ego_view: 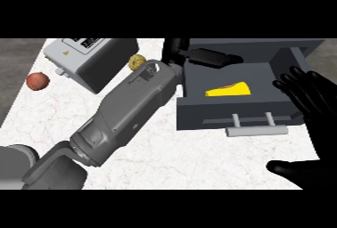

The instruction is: Pick up the cup, place it into the drawer and close the drawer

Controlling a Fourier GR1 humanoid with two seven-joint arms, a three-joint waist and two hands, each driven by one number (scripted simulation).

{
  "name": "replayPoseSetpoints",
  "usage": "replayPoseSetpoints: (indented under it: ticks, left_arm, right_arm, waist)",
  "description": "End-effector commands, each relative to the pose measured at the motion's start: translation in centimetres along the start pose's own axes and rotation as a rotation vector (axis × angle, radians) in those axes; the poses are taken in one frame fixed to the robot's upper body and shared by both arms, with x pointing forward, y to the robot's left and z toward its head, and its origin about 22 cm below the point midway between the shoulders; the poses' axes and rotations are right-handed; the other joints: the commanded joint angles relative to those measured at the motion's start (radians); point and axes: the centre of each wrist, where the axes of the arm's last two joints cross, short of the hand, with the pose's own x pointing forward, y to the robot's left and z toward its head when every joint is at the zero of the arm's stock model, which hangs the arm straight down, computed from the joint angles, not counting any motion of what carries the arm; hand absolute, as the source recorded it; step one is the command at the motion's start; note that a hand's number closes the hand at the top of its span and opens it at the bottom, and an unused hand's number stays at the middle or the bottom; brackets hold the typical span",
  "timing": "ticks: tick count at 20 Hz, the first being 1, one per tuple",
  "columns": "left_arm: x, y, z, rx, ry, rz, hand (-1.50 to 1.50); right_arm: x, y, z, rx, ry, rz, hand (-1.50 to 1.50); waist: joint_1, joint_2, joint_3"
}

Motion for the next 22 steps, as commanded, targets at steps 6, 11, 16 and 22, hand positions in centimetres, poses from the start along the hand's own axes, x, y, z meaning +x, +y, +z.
replayPoseSetpoints:
  ticks: [6,11,16,22]
  left_arm:
    - [0.9,5.6,0.6,0.116,-0.022,0.1,-1.5]
    - [-0.1,8.2,4.6,0.156,0.039,0.132,-1.5]
    - [1.6,12.9,7.9,0.202,0.01,0.104,-1.5]
    - [1.8,17.1,14.0,0.229,0.035,0.136,-1.5]
  right_arm:
    - [2.0,-0.7,0.9,0.159,0.047,0.221,1.5]
    - [1.9,-1.7,1.7,0.146,0.113,0.331,1.5]
    - [0.7,-0.1,2.3,0.21,0.171,0.402,1.5]
    - [-1.9,-1.0,1.9,0.173,0.229,0.483,1.5]
  waist:
    - [0.059,-0.015,-0.001]
    - [0.091,-0.024,-0.001]
    - [0.079,-0.018,-0.001]
    - [0.069,-0.012,0.0]
